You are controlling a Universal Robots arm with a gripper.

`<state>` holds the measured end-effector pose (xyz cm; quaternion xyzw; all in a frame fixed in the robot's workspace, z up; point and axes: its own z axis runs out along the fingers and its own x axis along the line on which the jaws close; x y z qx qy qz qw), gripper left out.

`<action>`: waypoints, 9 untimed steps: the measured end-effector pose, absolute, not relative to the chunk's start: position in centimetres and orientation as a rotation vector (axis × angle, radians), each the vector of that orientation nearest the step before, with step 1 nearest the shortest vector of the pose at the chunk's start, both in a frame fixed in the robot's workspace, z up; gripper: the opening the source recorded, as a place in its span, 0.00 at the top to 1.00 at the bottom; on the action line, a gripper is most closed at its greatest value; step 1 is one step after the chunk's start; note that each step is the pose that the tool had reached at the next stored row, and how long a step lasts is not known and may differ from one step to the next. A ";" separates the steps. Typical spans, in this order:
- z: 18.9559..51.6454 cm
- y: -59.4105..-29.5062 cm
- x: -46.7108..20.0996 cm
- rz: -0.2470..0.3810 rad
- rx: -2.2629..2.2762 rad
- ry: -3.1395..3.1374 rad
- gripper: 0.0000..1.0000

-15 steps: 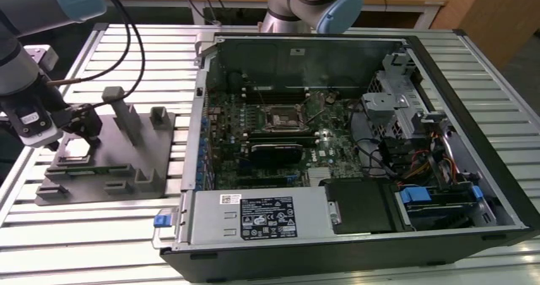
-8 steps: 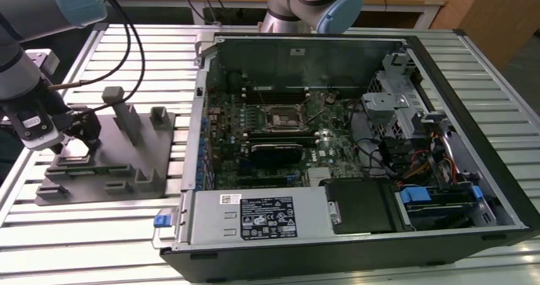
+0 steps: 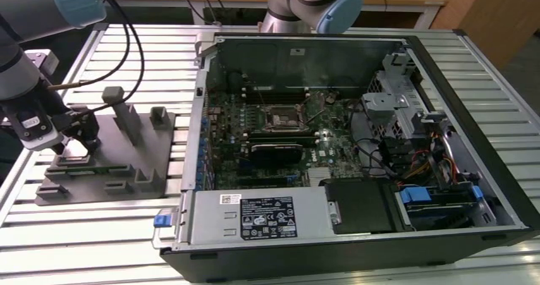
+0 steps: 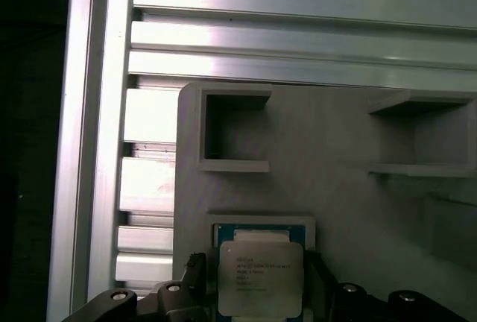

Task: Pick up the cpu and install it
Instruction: 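Pick up the cpu and move it towards the insertion slot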

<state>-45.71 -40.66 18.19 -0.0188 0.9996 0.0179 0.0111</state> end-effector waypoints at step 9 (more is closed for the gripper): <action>18.2 -40.7 -45.6 0.056 -0.057 3.118 0.36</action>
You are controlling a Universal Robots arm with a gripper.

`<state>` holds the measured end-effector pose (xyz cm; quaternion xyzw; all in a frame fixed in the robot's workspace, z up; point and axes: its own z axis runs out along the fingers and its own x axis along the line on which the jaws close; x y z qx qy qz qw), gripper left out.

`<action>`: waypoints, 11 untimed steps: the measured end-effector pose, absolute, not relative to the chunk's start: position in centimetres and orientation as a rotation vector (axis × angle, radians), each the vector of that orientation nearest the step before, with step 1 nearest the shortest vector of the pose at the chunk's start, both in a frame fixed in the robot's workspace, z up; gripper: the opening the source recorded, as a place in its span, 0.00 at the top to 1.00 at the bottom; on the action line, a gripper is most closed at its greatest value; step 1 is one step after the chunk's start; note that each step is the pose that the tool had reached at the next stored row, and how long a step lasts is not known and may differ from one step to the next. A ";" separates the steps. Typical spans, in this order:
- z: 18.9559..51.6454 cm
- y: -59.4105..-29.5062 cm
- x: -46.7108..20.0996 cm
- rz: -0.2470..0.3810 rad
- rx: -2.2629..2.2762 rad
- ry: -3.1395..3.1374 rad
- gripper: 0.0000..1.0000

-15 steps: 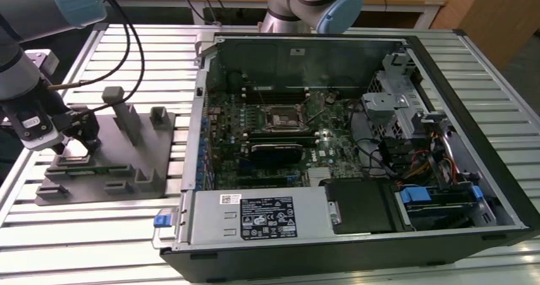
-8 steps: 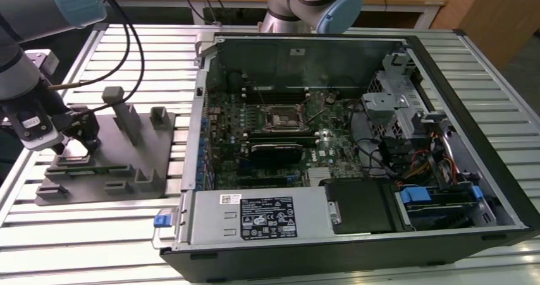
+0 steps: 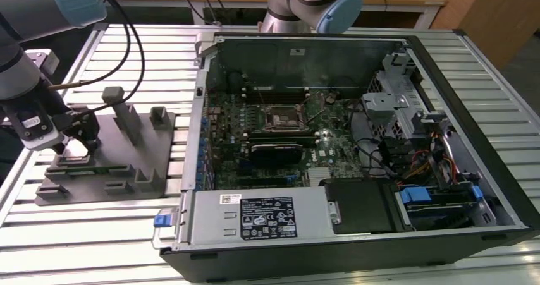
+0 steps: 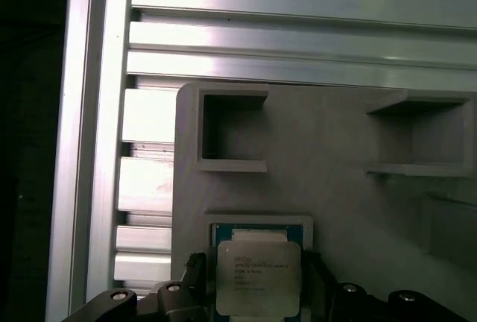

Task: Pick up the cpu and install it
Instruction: 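Pick up the cpu and move it towards the insertion slot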

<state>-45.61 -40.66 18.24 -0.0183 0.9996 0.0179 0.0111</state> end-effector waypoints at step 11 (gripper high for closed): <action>18.6 -40.7 -45.6 0.056 -0.056 3.119 0.46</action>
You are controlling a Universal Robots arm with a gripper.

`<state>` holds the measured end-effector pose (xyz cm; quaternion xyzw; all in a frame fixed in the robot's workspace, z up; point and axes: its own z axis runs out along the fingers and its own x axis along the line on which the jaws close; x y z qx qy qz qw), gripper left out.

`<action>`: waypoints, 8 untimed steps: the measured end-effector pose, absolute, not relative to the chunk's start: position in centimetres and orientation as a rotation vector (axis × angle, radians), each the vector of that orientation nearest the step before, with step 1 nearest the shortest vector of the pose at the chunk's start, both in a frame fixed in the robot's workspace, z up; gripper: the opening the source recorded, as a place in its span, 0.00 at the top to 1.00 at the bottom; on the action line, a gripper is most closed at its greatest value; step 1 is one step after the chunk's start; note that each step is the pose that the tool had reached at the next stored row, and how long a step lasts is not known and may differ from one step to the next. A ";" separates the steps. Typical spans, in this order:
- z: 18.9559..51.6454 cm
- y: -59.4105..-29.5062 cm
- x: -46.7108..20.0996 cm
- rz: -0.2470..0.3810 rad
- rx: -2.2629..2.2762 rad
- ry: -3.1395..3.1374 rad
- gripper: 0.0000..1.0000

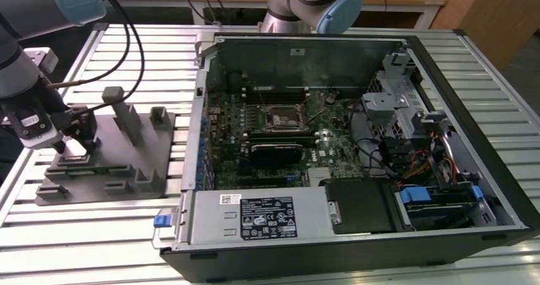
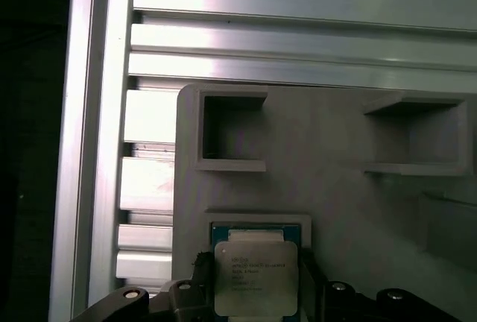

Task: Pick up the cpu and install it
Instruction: 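Pick up the cpu and move it towards the insertion slot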

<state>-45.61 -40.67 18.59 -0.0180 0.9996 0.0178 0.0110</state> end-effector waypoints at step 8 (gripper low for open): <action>19.2 -40.7 -45.6 0.059 -0.056 3.118 0.46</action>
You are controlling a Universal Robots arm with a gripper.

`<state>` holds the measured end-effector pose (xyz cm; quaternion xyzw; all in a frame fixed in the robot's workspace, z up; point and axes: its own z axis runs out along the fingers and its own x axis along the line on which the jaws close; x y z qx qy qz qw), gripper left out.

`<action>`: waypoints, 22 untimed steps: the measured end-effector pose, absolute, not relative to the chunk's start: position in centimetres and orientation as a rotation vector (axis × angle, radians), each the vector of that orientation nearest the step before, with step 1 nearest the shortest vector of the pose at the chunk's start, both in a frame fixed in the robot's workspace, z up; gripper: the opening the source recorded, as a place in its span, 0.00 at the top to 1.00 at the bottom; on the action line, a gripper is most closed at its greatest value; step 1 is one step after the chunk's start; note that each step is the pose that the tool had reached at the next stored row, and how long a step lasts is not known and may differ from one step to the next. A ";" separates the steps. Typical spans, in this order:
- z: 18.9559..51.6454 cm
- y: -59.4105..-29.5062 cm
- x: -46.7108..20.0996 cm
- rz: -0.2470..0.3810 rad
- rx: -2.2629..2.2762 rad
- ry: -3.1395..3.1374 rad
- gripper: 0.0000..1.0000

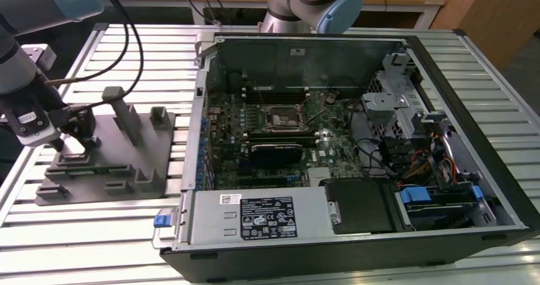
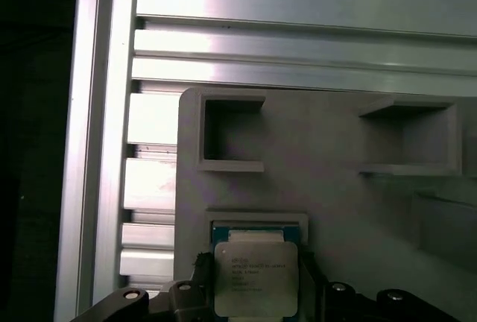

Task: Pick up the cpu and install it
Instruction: 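Pick up the cpu and move it towards the insertion slot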

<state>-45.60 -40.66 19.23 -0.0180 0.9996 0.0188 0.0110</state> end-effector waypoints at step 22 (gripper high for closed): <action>20.2 -40.7 -45.6 0.069 -0.056 3.118 0.46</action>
